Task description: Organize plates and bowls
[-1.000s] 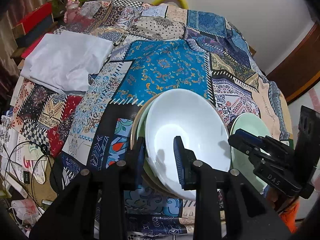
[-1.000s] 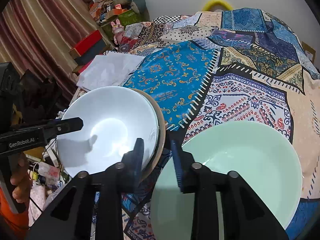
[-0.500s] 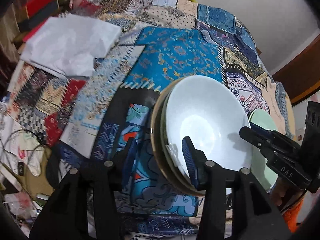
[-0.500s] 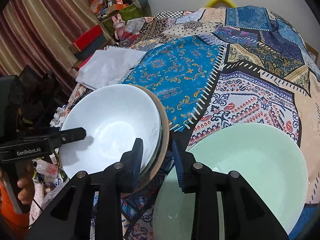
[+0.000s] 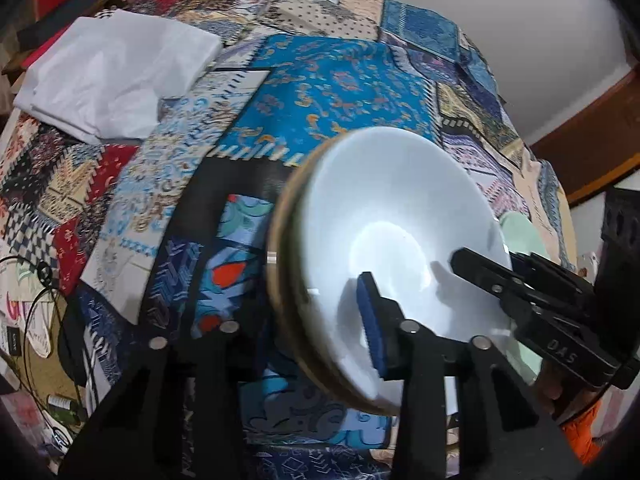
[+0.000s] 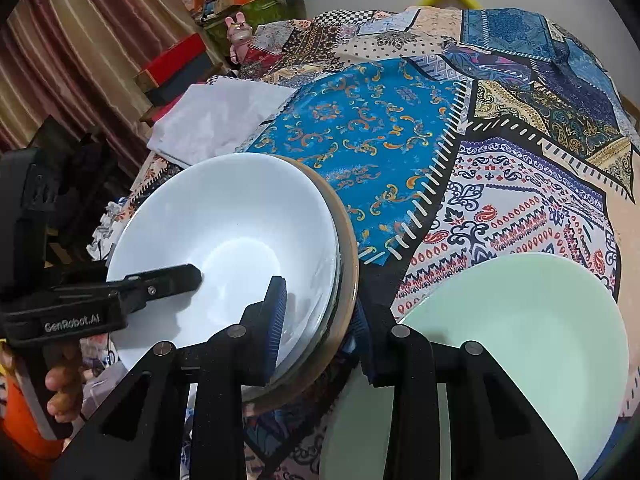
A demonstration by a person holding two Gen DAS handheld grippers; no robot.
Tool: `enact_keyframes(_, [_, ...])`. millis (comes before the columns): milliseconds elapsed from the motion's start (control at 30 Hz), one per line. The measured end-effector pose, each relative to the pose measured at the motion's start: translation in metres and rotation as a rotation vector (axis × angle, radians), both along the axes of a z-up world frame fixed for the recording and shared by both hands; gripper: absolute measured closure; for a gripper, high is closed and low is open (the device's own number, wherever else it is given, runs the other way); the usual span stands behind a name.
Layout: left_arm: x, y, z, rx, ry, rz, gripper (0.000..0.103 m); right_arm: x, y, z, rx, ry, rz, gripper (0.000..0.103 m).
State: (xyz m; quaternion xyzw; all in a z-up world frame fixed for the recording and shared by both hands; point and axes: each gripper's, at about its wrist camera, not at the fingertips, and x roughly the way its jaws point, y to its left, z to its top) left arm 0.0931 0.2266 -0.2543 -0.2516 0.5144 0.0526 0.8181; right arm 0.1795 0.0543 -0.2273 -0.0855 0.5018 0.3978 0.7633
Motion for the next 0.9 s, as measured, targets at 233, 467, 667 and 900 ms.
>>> enact_keyframes(233, [0.0, -0.01, 0.007, 0.073, 0.0, 0.008, 0.065, 0.002, -0.004, 0.001, 0.012, 0.005, -0.024, 0.076])
enact_keyframes(467, [0.001, -0.013, 0.016, 0.098, 0.011, 0.023, 0.065, 0.003, -0.009, 0.004, 0.041, 0.025, -0.045, 0.076])
enact_keyframes(667, [0.002, -0.022, 0.037, 0.128, -0.028, 0.018, 0.065, 0.0, -0.02, 0.021, 0.081, -0.002, -0.068, 0.076])
enact_keyframes(900, [0.004, -0.043, 0.07, 0.145, -0.092, -0.01, 0.065, -0.003, -0.045, 0.053, 0.128, -0.06, -0.104, 0.076])
